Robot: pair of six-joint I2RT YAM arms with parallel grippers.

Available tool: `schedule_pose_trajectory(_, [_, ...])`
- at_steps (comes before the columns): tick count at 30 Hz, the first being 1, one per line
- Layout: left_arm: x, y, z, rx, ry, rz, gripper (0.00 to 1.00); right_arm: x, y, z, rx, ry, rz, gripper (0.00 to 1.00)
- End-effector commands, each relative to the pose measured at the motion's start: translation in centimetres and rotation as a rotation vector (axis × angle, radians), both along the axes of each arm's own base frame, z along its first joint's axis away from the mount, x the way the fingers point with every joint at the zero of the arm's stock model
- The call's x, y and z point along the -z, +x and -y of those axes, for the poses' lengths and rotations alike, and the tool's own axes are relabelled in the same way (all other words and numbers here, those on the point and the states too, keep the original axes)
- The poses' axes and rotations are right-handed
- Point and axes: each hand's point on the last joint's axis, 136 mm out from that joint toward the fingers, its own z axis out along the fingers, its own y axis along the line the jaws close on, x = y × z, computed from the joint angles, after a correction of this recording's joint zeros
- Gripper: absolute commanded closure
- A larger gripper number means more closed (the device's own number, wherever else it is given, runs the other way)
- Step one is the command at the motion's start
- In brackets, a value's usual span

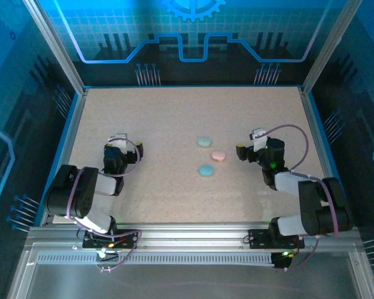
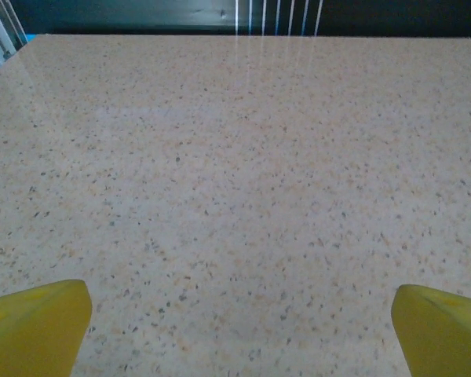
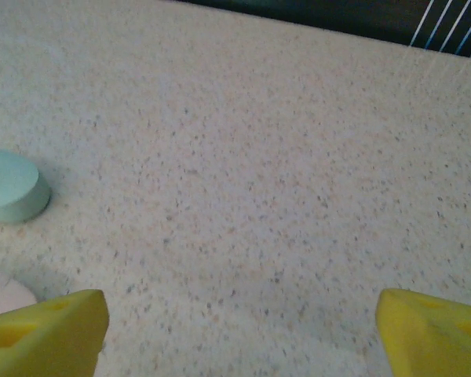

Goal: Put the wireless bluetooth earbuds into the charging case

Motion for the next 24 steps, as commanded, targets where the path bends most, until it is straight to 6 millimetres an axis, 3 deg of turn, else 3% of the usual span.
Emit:
schedule_pose_trajectory(1, [-1.7,1.5,-1.5,-0.085,-0.029,0.035,0.01,-0.6,1.1,0.5,0.007,0.016,0.092,0.08])
schedule_pose_trajectory(4, [-1.7,1.5,-1.5,-0.084,-0.028,0.036,0.01,-0.1,2.2,2.8,0.137,0.032,0.011,0.02])
schedule_pose_trajectory(8, [-1.5,1.9,1.4,0.097,-0.041,0.007,0.01,-0.1,2.2,2.7,0.147,0.014,0.02,0.0])
schedule_pose_trajectory(14, [-1.7,1.6,-1.0,-0.046,-0.034,0.029,0.01,-0.2,2.0,2.4,0.151,-0.014,0.038,0.0])
schedule_pose_trajectory(24, [-1.7,1.6,-1.0,-0.05,-0.034,0.032,0.01,-0.1,2.2,2.4,0.134,0.011,0.022,0.0])
